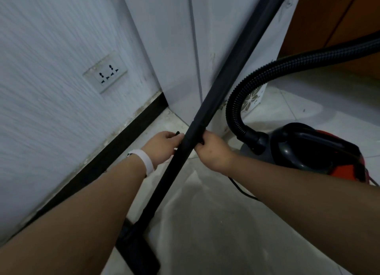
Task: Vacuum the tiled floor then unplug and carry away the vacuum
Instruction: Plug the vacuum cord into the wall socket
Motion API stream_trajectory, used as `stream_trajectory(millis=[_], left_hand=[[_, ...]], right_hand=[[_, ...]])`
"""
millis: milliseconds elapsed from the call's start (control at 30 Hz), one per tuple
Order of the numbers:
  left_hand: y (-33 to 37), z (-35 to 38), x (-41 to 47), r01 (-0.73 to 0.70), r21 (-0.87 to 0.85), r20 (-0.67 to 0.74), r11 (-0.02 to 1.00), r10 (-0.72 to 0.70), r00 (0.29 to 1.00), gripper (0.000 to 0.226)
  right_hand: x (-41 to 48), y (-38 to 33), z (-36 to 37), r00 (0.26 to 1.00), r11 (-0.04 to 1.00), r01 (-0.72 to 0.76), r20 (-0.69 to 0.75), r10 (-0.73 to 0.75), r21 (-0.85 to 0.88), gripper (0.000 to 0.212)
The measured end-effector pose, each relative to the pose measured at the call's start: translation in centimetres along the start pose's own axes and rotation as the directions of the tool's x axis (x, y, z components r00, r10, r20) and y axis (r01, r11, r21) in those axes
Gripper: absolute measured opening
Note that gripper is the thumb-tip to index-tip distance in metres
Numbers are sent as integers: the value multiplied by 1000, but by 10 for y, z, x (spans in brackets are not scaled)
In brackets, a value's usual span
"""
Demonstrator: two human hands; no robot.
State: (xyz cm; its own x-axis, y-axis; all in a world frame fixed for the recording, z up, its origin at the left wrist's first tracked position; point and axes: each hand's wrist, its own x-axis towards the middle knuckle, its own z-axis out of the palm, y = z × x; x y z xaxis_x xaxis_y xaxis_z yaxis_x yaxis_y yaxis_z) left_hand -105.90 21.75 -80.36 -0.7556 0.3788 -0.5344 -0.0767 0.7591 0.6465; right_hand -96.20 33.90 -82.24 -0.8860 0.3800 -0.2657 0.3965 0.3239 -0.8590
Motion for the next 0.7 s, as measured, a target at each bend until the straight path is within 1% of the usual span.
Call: stream_trajectory(millis=[67, 133, 267, 300, 333, 367, 433, 500, 533, 567, 600, 667, 700], left_hand=[[7, -5, -2, 10, -121, 4, 993, -9, 1000, 30], [10, -9, -1, 8, -239, -20, 971, -14, 1000, 28], [14, -13, 5, -17, -321, -44, 947, 3, 999, 18], [15, -16, 6, -27, -343, -56, 939, 9, 998, 13], [17, -21, 7, -39, -370, -72, 928, 13, 997, 8], [18, -28, 7, -54, -398, -89, 916, 20, 996, 4], [20, -41, 10, -83, -441, -108, 893, 39, 993, 7], [20, -54, 15, -109, -470, -114, 876, 62, 991, 9], [20, -59, 18, -119, -491, -125, 863, 66, 990, 9], [19, -66, 22, -129, -518, -139, 846, 66, 988, 9], [19, -73, 26, -140, -548, -154, 825, 65, 986, 8], [21, -86, 31, -162, -597, -172, 786, 71, 982, 9], [23, -92, 33, -171, -613, -176, 771, 77, 981, 9]], right_hand=[[-2, -5, 2, 999, 1000, -4, 33, 3, 18, 33], [-2, -10, 3, 997, 1000, -12, 70, 13, -10, 31], [5, -12, -1, 992, 992, -7, 127, 24, -128, 15], [4, -13, -3, 990, 983, -5, 139, 31, -185, 14], [2, -14, -6, 985, 958, 5, 167, 45, -286, 17], [-1, -15, -10, 976, 910, 18, 203, 73, -415, 23], [-8, -20, -16, 947, 777, 53, 279, 161, -628, 34], [-13, -30, -19, 919, 669, 103, 327, 218, -736, 35], [-15, -37, -20, 916, 643, 127, 338, 215, -755, 33], [-17, -47, -20, 919, 641, 143, 341, 197, -754, 31], [-20, -58, -19, 926, 667, 147, 339, 168, -730, 28], [-22, -84, -14, 951, 760, 138, 300, 78, -635, 23], [-22, -97, -10, 966, 804, 138, 259, 20, -578, 21]])
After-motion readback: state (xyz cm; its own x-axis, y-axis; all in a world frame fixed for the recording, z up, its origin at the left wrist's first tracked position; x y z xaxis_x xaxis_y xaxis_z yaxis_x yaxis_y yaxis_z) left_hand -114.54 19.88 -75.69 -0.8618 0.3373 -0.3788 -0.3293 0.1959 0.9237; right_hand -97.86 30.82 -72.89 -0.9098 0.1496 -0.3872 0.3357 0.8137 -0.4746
